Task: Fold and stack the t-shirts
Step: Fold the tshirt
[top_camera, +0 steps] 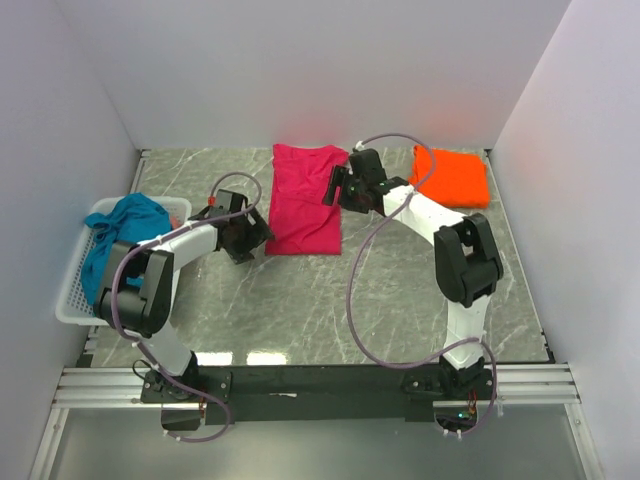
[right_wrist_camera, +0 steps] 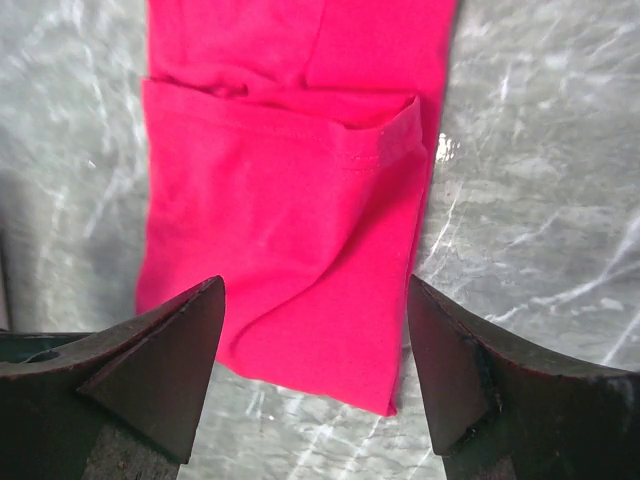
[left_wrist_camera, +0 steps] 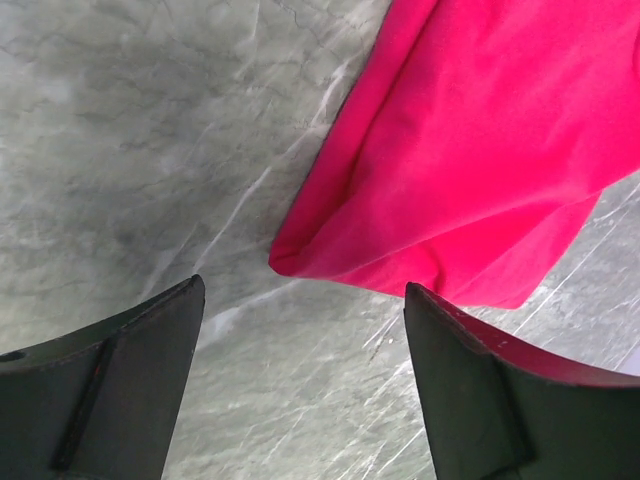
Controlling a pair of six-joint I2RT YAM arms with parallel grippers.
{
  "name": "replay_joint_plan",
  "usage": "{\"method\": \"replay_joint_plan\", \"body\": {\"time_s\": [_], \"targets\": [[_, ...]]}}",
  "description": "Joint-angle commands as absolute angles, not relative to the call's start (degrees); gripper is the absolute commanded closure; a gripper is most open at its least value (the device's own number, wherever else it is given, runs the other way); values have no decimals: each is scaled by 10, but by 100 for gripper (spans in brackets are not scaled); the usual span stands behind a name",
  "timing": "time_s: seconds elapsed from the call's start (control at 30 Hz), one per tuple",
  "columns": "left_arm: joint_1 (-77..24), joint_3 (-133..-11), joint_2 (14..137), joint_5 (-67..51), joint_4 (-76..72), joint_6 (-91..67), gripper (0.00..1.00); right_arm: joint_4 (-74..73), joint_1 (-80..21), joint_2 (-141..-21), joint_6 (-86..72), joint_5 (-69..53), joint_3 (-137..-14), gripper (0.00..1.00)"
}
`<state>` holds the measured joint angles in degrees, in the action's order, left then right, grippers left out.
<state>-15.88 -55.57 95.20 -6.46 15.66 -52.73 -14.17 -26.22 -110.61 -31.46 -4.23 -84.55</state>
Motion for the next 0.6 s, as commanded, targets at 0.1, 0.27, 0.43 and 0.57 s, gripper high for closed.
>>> {"method": "replay_joint_plan", "body": {"time_s": [0.1,0.27,0.43,0.57], "targets": [[-162,-557,947,-76,138,-513,19,-166,-261,-1139,-293,-90,-883,20],[-163,-540,953,-84,132,-510,26,-177,-261,-1108,-316,-84,-809,21],[-163,-541,975,-85,131,-501,40,-154,-262,-1079,-325,-112,-728,24],[-163,-550,993,-88,127,-501,53,-144,-263,-1074,-334,-127,-702,31]]}}
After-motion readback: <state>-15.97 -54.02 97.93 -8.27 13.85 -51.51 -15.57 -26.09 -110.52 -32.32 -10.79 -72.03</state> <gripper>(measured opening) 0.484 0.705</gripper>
